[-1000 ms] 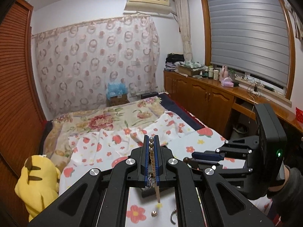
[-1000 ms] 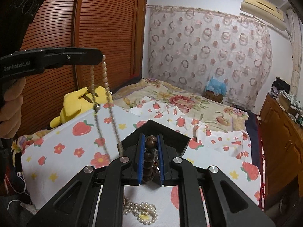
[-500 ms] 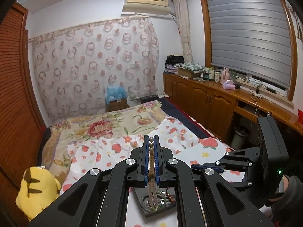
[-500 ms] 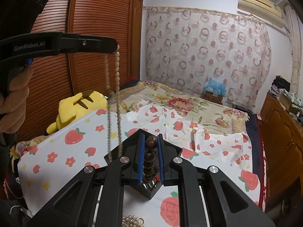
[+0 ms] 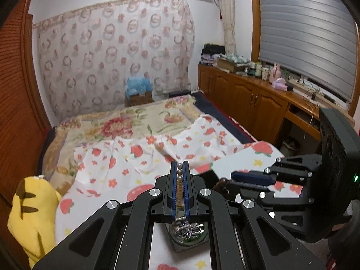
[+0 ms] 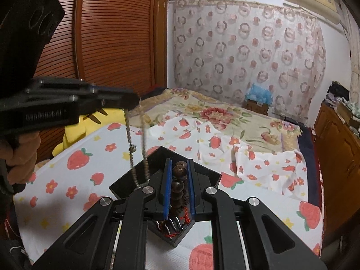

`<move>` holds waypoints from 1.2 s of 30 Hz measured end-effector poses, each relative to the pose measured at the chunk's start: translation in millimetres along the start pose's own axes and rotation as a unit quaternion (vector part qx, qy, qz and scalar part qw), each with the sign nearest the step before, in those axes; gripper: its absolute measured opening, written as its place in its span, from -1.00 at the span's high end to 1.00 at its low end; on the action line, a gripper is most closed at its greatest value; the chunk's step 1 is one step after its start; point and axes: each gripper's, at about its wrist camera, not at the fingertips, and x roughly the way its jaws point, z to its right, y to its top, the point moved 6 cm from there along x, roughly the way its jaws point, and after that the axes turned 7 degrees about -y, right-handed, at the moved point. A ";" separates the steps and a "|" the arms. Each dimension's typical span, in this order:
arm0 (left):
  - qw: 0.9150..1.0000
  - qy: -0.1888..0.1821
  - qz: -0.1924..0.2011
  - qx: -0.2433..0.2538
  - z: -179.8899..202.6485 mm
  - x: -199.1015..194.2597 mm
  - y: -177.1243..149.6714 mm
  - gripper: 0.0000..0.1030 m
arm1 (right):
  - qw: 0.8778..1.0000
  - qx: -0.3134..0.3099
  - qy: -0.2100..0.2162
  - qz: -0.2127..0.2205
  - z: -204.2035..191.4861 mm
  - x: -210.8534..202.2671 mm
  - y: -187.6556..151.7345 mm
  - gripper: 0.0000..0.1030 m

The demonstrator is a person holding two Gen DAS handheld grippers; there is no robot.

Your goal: Organize jewelry

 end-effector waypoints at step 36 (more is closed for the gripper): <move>0.999 -0.018 -0.043 -0.008 23.9 -2.7 -90.9 0.59 | 0.999 0.026 -0.005 -0.034 -2.4 -36.8 -67.1 0.42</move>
